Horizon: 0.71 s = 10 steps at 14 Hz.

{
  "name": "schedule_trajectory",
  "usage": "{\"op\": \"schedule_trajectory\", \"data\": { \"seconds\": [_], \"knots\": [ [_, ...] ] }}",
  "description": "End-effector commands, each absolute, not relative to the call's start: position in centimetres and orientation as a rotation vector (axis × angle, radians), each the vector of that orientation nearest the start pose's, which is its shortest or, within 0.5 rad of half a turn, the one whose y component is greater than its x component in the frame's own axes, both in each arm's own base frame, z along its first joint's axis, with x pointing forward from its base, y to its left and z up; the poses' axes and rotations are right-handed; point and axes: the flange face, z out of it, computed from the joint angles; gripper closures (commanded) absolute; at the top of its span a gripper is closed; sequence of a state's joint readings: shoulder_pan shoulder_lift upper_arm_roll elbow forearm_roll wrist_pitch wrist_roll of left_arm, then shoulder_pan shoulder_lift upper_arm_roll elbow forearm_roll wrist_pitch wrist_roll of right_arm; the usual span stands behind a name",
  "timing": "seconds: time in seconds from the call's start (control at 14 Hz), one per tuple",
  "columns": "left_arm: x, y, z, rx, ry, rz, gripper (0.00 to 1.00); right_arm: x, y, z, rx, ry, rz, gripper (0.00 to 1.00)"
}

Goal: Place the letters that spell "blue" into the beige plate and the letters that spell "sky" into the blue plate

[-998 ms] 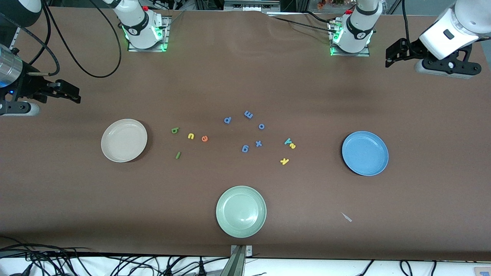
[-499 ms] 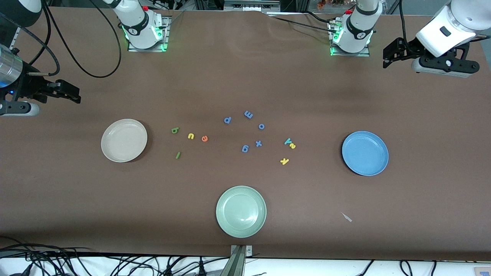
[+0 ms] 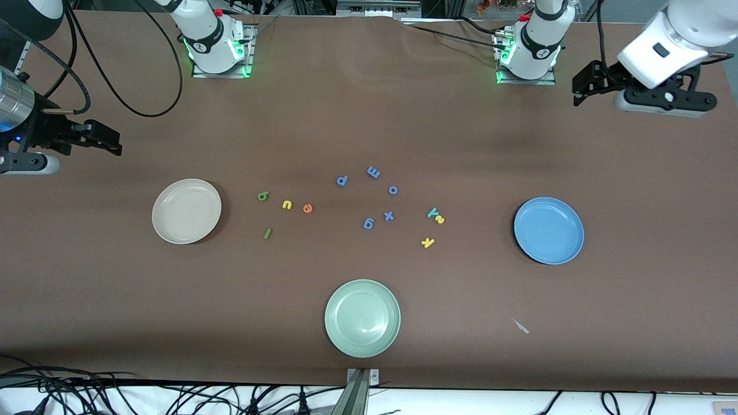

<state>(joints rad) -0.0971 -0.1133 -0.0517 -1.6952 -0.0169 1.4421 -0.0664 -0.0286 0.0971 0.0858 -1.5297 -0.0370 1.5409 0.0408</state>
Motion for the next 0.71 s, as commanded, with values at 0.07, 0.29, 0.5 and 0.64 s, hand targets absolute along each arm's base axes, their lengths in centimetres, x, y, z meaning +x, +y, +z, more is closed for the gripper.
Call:
{"op": "schedule_trajectory", "data": {
  "seconds": [0.07,0.29,0.5,0.64],
  "knots": [
    [53.04,-5.82,62.49,-3.103,0.063,0.294,0.0,57.91,2.68,59.08,-3.159,-0.012,0.122,0.0],
    [52.99,-5.58,62.17,-3.105,0.056,0.297,0.0,57.92,2.68,59.15,-3.159,-0.012,0.119,0.0],
    [53.14,-5.02,61.91,-3.112,0.039,0.301,0.0,57.91,2.76,59.08,-3.159,-0.015,0.122,0.0],
    [53.1,-5.03,61.8,-3.113,0.039,0.304,0.0,57.91,2.68,59.08,-3.159,-0.012,0.122,0.0]
  ]
}}
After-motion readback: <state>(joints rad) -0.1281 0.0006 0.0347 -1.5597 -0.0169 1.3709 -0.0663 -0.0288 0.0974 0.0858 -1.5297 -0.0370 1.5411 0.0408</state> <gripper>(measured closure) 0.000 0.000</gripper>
